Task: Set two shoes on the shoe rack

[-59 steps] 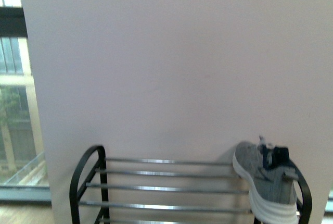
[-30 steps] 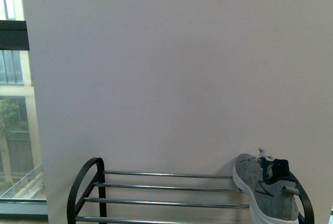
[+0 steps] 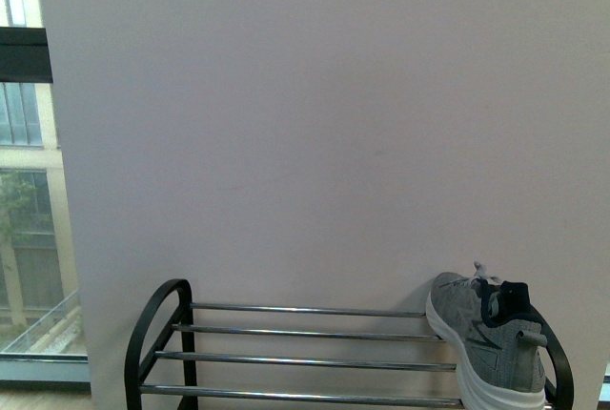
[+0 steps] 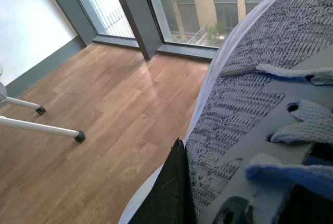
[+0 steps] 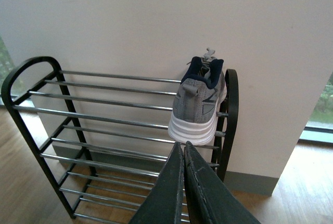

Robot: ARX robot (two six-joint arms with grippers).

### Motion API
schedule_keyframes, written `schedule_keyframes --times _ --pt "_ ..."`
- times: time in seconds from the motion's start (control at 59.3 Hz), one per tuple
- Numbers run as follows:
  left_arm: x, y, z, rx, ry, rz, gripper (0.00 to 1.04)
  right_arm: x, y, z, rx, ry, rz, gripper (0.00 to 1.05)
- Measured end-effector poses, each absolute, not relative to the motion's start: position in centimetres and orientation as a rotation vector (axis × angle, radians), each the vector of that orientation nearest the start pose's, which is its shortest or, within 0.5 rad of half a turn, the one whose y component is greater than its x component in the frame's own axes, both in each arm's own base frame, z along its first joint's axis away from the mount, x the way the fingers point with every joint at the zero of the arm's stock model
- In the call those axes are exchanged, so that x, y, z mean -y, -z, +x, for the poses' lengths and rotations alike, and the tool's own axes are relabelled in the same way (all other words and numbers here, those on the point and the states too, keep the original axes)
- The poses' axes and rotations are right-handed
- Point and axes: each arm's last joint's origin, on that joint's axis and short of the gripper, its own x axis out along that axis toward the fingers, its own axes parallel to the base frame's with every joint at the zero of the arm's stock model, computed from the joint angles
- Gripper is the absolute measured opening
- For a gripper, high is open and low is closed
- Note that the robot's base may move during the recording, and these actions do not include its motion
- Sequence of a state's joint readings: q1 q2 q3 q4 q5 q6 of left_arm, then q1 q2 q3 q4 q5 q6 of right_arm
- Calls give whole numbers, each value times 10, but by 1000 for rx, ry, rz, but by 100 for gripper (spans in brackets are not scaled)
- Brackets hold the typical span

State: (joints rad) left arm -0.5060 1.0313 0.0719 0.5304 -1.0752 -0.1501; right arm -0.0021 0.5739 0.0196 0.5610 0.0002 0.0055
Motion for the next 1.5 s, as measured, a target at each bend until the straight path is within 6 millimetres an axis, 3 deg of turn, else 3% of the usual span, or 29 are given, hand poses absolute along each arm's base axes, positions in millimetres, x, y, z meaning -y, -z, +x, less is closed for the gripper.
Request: schedule_keyframes --times 1.501 --pt "50 -130 142 -262 -582 164 2 0 -170 97 16 2 6 2"
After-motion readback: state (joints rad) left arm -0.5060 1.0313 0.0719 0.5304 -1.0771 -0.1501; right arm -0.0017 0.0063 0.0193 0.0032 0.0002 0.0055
